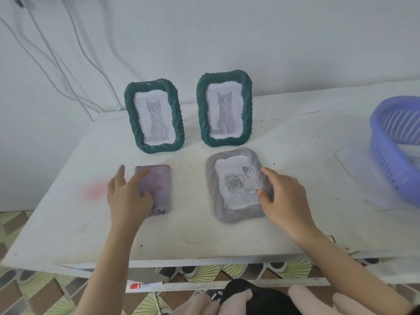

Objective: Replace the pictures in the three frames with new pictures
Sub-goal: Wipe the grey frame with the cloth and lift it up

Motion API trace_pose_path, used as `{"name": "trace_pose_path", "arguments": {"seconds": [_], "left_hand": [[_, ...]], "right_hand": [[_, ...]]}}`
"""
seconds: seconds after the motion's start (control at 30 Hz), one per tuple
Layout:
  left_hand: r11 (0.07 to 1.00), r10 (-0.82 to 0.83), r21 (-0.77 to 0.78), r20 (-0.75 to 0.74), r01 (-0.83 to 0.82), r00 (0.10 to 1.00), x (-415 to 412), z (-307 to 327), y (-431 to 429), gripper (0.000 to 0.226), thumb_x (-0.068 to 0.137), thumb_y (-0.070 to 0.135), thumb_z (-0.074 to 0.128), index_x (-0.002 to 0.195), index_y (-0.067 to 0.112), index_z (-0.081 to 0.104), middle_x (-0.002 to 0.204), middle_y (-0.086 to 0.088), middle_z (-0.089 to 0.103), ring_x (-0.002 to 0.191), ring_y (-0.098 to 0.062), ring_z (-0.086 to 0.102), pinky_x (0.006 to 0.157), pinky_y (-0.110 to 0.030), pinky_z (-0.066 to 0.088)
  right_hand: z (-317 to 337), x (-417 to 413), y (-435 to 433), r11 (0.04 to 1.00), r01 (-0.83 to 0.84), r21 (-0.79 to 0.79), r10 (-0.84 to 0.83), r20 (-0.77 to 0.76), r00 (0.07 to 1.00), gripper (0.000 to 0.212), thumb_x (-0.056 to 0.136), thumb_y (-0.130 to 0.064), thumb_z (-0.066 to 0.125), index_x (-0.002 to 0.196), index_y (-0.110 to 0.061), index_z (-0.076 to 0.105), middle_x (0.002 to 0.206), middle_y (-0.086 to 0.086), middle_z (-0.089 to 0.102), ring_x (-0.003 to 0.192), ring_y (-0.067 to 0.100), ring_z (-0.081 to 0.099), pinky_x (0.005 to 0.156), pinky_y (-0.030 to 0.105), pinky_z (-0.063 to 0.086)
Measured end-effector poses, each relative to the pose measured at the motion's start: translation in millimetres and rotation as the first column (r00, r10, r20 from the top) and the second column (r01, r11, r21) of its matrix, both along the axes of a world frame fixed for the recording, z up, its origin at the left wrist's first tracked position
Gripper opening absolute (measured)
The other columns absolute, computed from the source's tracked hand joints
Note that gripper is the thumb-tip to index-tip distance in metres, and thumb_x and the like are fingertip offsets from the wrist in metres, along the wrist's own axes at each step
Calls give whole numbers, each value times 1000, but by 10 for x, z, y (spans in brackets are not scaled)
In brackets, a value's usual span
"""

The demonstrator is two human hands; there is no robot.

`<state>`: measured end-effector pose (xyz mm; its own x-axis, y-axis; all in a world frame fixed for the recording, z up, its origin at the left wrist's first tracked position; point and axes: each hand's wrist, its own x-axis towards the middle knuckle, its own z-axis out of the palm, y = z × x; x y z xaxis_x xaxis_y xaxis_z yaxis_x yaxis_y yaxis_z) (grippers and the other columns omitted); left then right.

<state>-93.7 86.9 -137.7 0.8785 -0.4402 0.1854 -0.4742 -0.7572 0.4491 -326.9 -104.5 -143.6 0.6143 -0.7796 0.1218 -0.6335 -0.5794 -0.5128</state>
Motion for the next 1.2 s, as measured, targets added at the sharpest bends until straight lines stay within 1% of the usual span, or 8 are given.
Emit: {"name": "trace_pose_path", "arguments": {"seconds": [0.13,0.23,0.5,0.63,0.8,0.97,1.1,1.2], "left_hand": [[914,-319,-224,120,339,940,-299,47,-189,43,74,6,48,114,16,62,122,-8,59,123,-27,45,105,-34,31],[837,-518,-251,-80,486,852,-626,7,-344,39,85,19,60,124,23,54,123,6,57,121,-10,45,105,-29,32],[843,-529,-298,-308,448,791,-858,-53,-553,52,84,12,62,130,29,45,128,15,48,121,1,38,100,-16,28],[778,-607,-467,-391,419,692,-872,32,-546,52,82,-5,59,122,26,49,125,16,50,117,14,42,100,-14,36],[598,-747,-786,-478,155,461,-764,98,-560,44,70,-9,55,107,13,62,94,3,69,87,-7,62,72,-19,50],[537,-785,-840,-460,83,415,-793,170,-663,56,66,-11,55,107,25,64,93,1,69,75,-12,63,65,-23,52],[519,-805,-848,-441,110,397,-815,211,-711,69,70,-10,55,127,28,50,100,-2,69,77,-13,64,68,-24,52],[515,-816,-846,-434,137,382,-834,231,-734,72,72,-10,55,132,29,45,105,-1,68,77,-12,64,68,-24,51]], "right_hand": [[30,26,4,999,14,52,-18,64,998,51,81,-16,62,130,-22,51,101,4,67,101,27,58,95,42,41],[65,34,5,973,28,230,-77,207,975,54,80,-5,59,130,-23,50,109,-6,63,105,19,58,94,31,42],[203,19,-53,646,-71,760,-323,357,877,59,79,8,45,123,-32,48,95,6,68,82,18,63,72,28,47],[204,-24,-85,592,-194,782,-299,436,849,79,75,18,41,127,-42,42,88,13,70,78,21,64,76,33,48],[177,-95,-105,606,-334,722,-244,568,786,86,79,21,39,121,-54,39,76,5,69,70,15,61,70,28,48],[232,-205,-125,691,-409,596,-144,668,730,59,95,-13,43,124,-62,29,90,38,52,83,22,59,87,28,48],[189,-251,-190,693,-440,570,-121,695,709,51,91,-42,47,128,-66,21,138,-1,48,120,13,53,92,22,49],[203,-280,-255,705,-444,553,-95,694,714,55,83,-55,46,128,-67,19,141,-5,37,120,14,48,92,27,50]]}}
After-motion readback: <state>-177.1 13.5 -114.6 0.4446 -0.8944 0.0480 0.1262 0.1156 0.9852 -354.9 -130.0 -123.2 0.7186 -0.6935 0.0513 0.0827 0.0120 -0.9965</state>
